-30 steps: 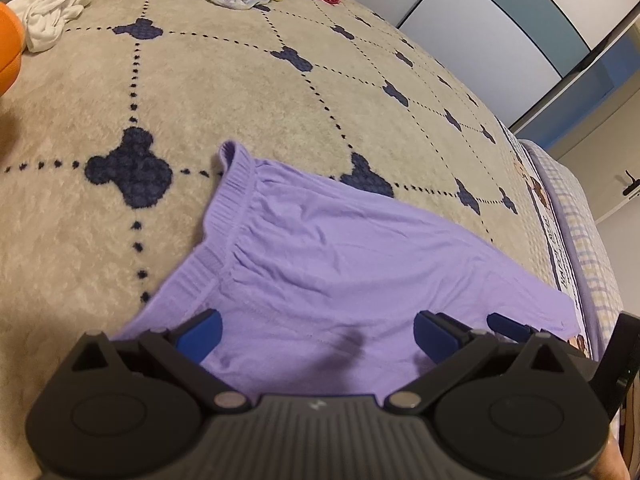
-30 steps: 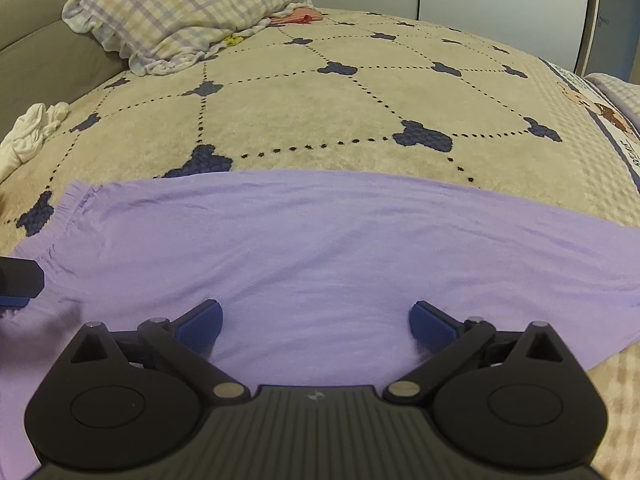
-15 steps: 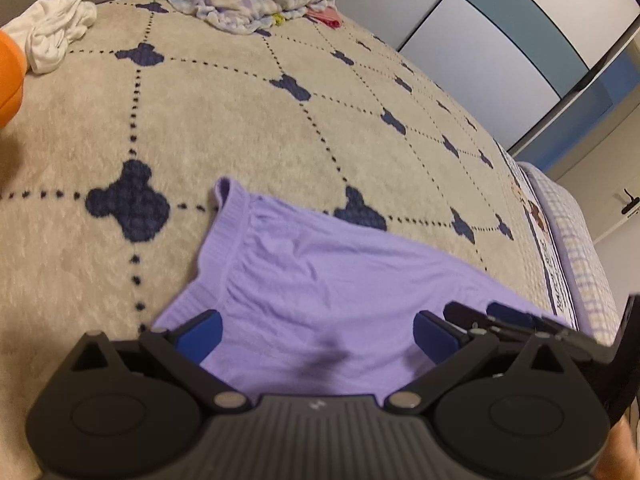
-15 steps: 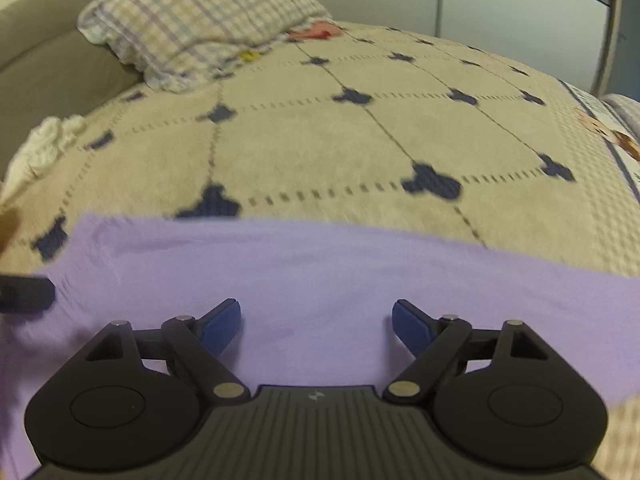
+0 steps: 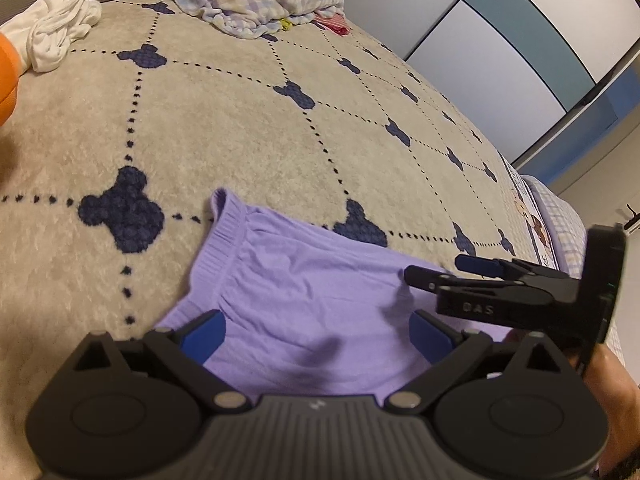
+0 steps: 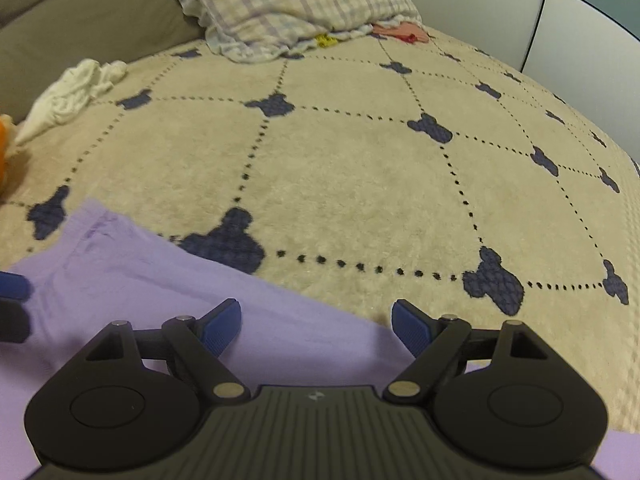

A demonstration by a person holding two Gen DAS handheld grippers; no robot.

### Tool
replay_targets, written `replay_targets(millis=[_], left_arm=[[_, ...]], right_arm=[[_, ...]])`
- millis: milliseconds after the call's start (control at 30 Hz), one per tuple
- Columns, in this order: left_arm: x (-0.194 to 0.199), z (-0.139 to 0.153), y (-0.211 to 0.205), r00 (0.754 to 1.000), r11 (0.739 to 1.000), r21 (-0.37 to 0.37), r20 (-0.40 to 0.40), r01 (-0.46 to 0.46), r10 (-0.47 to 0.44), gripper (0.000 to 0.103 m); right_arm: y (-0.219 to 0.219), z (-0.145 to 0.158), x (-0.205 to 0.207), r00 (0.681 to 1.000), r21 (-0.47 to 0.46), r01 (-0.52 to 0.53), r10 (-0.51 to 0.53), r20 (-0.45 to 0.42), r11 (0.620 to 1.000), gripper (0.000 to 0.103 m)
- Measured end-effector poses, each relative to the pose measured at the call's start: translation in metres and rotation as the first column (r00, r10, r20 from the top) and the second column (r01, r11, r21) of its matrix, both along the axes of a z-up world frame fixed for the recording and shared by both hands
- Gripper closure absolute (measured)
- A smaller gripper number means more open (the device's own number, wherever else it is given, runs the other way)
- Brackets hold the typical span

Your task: Fold clothes

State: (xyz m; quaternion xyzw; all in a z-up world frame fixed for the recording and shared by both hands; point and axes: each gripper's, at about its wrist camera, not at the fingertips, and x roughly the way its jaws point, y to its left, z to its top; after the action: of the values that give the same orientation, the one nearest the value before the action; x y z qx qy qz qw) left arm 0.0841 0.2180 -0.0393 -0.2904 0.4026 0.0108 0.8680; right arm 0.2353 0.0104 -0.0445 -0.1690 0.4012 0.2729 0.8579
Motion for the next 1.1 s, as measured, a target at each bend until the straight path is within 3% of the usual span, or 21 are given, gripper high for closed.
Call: replay_targets(millis=[200,300,367,433,533,1100], left_arm=[[0.001,-0.001,-0.001,1.0,1.0,-0.004,-0.006,0.003,-0.003,0.005],[0.002,-0.002,-0.001,1.0,1.0,-0.012,-0.009,0.007,-0.007,0.005],[0.001,-0.002,-0.001,1.0,1.0,-0.021,-0.01,0.01,-0.01,0.005],[0.001,-0.004,0.0,1.0,1.0,-0.028,-0.013,0.007,-0.007,0.005],[0.0,-0.006,0.004,1.0,0.999,-0.046,-0.02,0.0,-0.001,0.005],[-0.011,-0.011,0.021,0.999,0.988,-0.153,-0.032,-0.029,0.024,0.007]], right_arm=[[0.001,-0.01,0.002,0.999,0.027,0.014,-0.013,-0.043,1.0,0.032],[0.002,-0.008,-0.005,0.999,0.03,0.011,-0.01,-0.033,0.999,0.047],[0.004,-0.007,-0.01,1.0,0.028,0.011,-0.01,-0.026,1.0,0.071],[0.006,-0.005,-0.015,1.0,0.019,0.015,-0.014,-0.017,1.0,0.088],[0.008,-0.001,-0.024,1.0,-0.007,0.026,-0.026,0.004,1.0,0.097],[-0.004,0.037,-0.098,0.992,-0.036,0.085,-0.082,0.093,0.996,0.101]])
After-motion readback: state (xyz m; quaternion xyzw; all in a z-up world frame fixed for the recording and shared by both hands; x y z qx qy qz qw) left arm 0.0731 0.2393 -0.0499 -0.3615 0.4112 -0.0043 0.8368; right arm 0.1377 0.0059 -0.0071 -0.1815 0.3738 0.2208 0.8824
